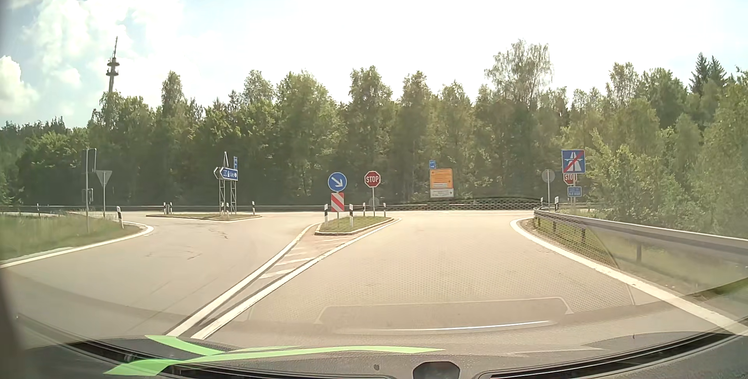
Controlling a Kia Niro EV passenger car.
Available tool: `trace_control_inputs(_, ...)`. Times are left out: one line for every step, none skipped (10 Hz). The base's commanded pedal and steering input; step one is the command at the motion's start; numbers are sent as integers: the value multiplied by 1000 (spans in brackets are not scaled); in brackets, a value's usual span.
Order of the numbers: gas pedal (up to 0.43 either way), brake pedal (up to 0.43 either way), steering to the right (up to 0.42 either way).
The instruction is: Follow the waypoints while adhering to traffic rules and regulations
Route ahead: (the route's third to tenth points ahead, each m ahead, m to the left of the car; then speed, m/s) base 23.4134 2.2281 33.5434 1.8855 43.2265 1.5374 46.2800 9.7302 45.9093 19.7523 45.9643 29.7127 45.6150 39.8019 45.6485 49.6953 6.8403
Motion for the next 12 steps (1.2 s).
trace_control_inputs(28, 0, 6)
trace_control_inputs(28, 0, 6)
trace_control_inputs(28, 0, 5)
trace_control_inputs(20, 0, 4)
trace_control_inputs(0, 0, 3)
trace_control_inputs(0, 0, 3)
trace_control_inputs(0, 0, 3)
trace_control_inputs(0, 0, 3)
trace_control_inputs(0, 0, 3)
trace_control_inputs(0, 0, 3)
trace_control_inputs(0, 0, 3)
trace_control_inputs(0, 0, 3)
